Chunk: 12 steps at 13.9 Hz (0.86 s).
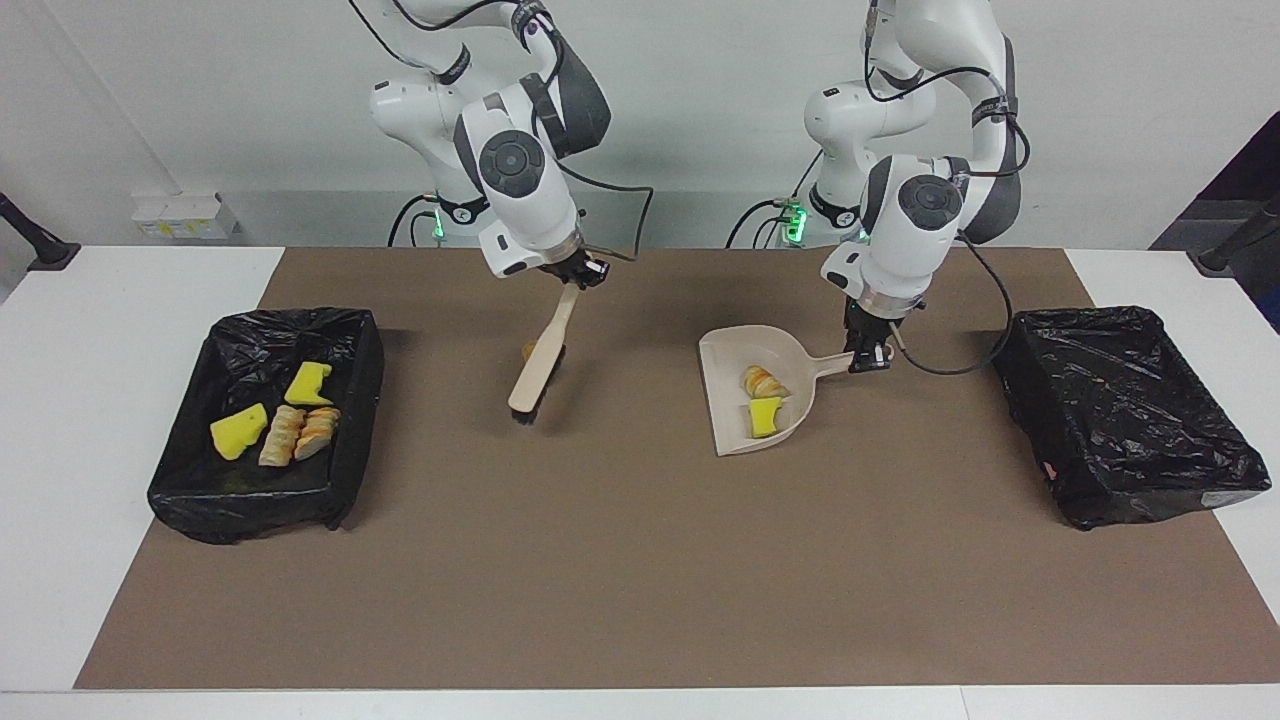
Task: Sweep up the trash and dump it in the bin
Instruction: 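Sweep the remaining bread chunk toward the dustpan with the brush in the right gripper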
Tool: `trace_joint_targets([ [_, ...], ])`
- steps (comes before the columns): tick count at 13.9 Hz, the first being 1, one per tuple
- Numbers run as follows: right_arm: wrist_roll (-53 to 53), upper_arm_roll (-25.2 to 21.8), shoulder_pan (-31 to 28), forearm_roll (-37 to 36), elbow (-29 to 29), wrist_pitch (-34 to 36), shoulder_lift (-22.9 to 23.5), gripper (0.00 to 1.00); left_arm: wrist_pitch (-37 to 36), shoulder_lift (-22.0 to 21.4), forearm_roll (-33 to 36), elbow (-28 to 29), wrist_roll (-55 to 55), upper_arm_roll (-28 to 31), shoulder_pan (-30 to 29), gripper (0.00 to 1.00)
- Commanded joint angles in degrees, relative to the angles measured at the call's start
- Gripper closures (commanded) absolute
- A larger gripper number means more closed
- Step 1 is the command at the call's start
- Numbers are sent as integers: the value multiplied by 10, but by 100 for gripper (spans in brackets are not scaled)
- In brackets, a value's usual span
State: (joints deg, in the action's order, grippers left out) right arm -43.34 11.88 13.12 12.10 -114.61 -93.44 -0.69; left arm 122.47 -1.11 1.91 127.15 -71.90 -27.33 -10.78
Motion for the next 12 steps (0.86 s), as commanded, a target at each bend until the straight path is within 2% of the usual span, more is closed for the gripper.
trace_joint_targets([
  [1,-1,3,-15,-21,-18,48,-32,100,-13,-12,-8,6,10,2,9,100],
  [3,15,3,-18,-50,-74,50,-69,100,-13,-12,-8,6,11,3,9,100],
  [5,102,3,-42,-54,-153,-9,-113,100,-11,-12,-8,6,17,2,10,100],
  [6,153,4,-59,-54,-172,-23,-121,100,-13,-13,-8,9,15,2,10,100],
  [8,187,7,-77,-53,-175,-39,-118,100,-14,-17,-8,13,14,1,17,100],
  [12,193,9,-33,-30,-180,-82,-80,100,-8,-18,-8,14,9,1,30,100],
])
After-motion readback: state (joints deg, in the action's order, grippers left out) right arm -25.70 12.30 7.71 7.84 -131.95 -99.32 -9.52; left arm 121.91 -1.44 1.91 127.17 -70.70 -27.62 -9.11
